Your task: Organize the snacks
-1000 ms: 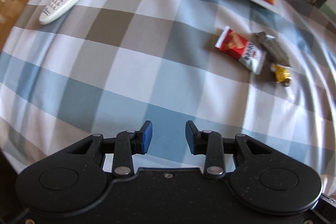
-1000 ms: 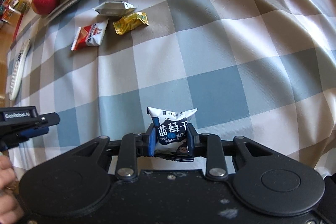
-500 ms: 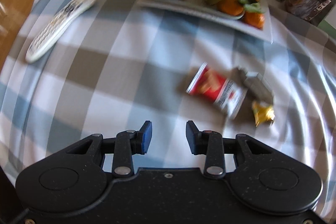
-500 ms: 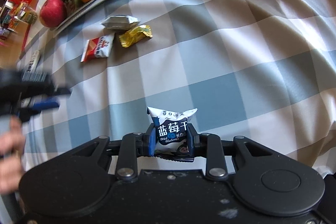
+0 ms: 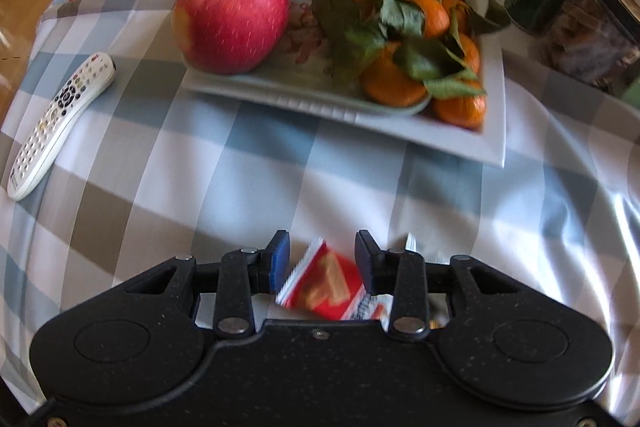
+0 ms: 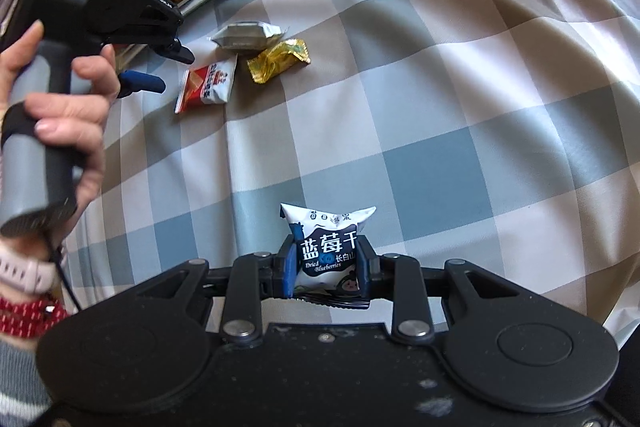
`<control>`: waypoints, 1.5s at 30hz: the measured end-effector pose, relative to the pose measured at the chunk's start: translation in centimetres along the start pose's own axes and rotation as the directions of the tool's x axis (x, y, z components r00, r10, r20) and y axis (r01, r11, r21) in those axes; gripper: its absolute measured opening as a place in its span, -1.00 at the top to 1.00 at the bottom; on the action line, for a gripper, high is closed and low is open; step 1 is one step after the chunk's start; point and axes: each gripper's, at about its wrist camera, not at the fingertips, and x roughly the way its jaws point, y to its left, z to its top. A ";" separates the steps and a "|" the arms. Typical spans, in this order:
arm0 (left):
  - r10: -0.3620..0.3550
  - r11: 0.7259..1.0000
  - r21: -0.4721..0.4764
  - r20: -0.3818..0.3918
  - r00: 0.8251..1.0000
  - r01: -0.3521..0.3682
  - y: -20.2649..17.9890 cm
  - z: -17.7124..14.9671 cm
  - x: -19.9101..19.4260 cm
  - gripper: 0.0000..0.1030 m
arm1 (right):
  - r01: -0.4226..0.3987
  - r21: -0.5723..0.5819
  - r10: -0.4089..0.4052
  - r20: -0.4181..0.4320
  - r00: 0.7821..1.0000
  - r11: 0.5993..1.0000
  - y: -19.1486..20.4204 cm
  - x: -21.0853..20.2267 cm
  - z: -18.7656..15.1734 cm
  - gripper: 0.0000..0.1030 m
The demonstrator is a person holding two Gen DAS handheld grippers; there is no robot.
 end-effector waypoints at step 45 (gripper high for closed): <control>-0.078 0.993 0.064 -0.291 0.953 0.101 9.1 -15.9 -2.7 0.02 | 0.007 0.033 -0.006 -0.036 0.999 0.999 -0.4 0.8 0.3 0.41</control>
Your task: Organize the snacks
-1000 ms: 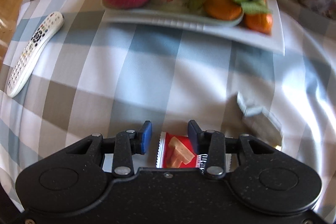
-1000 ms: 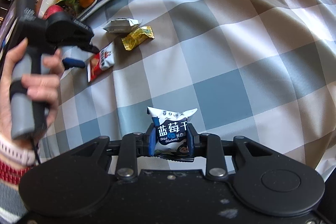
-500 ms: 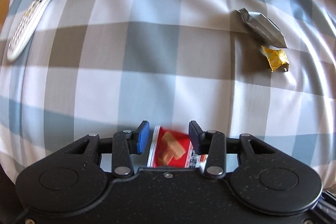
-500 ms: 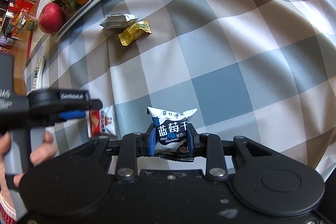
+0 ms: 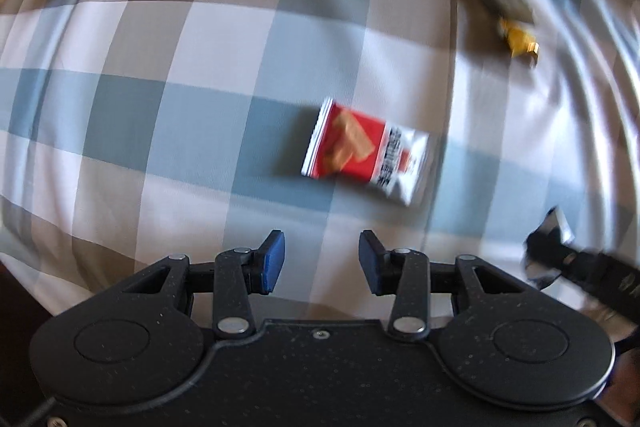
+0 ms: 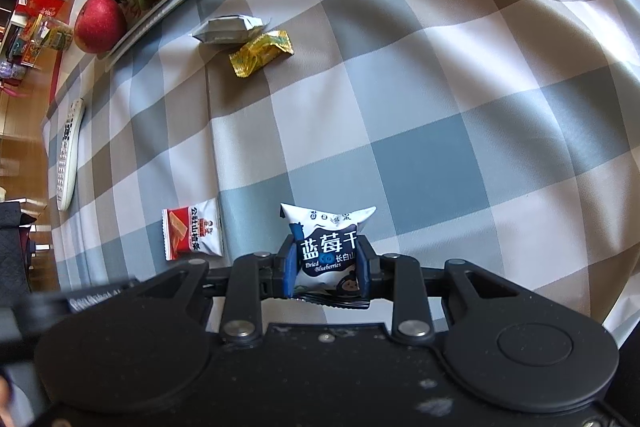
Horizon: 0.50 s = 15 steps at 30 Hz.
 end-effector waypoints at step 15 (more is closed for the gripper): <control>0.117 0.993 0.016 0.129 0.985 -0.120 -3.9 6.8 0.9 0.05 | -0.011 0.003 0.011 0.012 1.000 1.000 -0.3 -0.5 0.1 0.41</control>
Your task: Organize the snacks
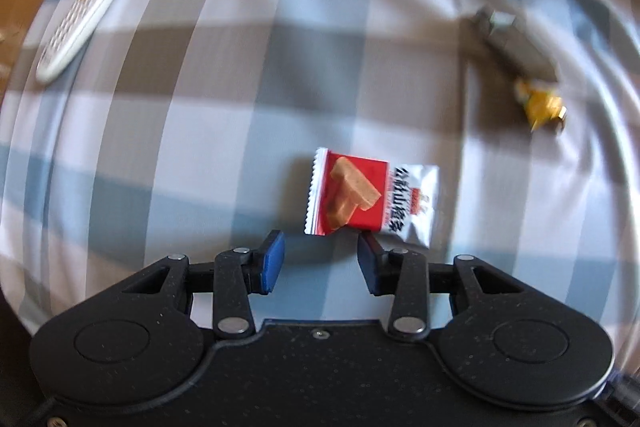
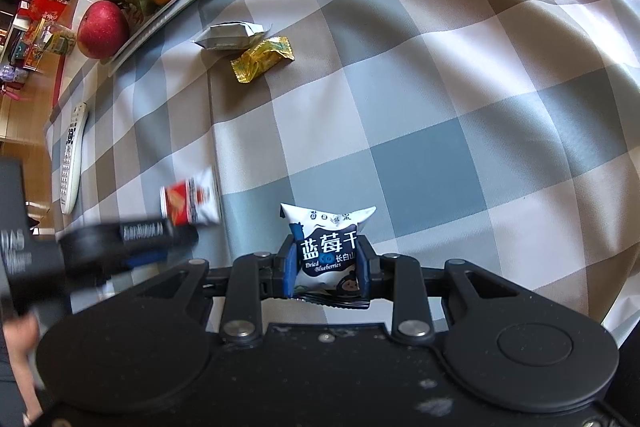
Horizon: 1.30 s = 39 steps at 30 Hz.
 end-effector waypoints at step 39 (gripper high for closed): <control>0.071 0.986 0.146 0.023 0.997 -0.074 0.6 0.4 0.2 0.00 | 0.008 -0.012 -0.008 -0.014 1.000 1.000 0.3 0.4 0.0 0.41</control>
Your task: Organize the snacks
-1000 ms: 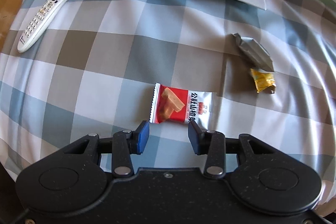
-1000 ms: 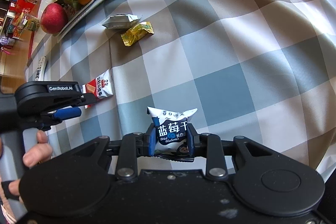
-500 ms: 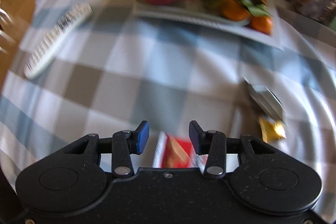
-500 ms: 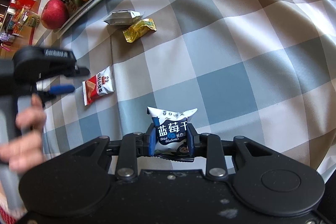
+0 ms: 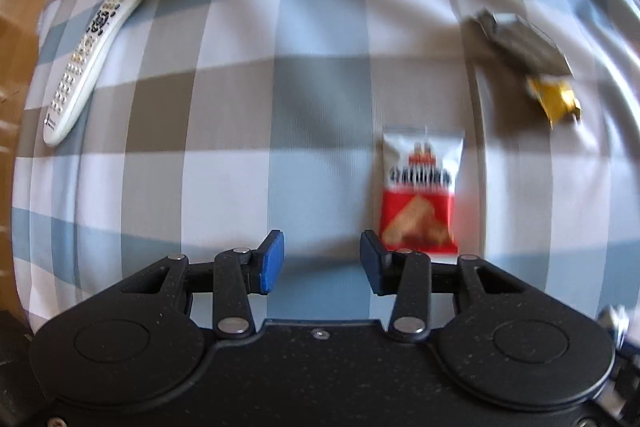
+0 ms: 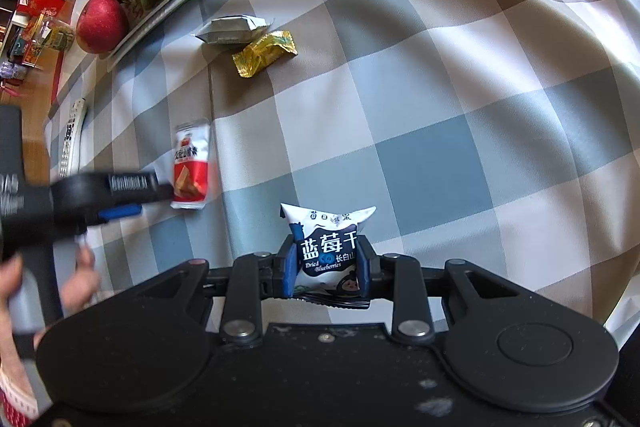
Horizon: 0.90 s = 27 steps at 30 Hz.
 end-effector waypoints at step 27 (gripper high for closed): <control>-0.127 0.985 -0.116 0.031 0.991 0.129 -2.7 1.9 -0.1 -0.01 | 0.000 0.006 0.000 0.010 1.000 1.000 0.0 -0.2 -0.2 0.41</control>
